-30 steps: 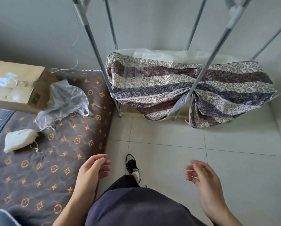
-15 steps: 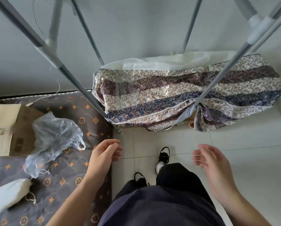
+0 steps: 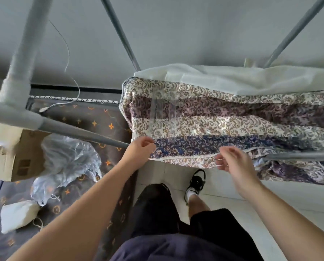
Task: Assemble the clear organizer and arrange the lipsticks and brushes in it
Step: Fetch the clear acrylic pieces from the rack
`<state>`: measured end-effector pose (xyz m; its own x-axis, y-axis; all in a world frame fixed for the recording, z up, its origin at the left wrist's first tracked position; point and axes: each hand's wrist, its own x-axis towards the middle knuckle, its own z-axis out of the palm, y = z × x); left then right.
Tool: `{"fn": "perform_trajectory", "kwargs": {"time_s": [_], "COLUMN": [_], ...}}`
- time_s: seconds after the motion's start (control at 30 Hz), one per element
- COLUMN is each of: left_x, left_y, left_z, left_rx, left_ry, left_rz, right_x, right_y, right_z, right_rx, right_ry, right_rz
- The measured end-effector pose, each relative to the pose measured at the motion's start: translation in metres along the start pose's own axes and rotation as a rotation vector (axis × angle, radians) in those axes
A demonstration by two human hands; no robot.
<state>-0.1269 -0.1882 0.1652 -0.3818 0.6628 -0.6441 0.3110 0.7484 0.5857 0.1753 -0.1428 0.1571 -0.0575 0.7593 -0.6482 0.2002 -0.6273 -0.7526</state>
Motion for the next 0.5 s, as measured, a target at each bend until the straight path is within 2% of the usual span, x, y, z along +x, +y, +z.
{"fn": "perform_trajectory", "kwargs": {"time_s": [0.17,0.33,0.5], "left_x": [0.093,0.172,0.221], "left_y": [0.003,-0.019,-0.042], "left_z": [0.013,0.033,0.062], "left_rx": [0.077,0.154,0.144], "left_ry": [0.017,0.065,0.096], "left_rz": [-0.074,-0.2,-0.187], "right_x": [0.111,0.203,0.259], "right_y": [-0.007,0.023,0.048], "right_z": [0.05,0.125,0.171], "right_rx": [-0.116,-0.278,-0.414], "right_ry": [-0.086,-0.006,0.043], "right_rz": [0.042,0.098,0.211]}}
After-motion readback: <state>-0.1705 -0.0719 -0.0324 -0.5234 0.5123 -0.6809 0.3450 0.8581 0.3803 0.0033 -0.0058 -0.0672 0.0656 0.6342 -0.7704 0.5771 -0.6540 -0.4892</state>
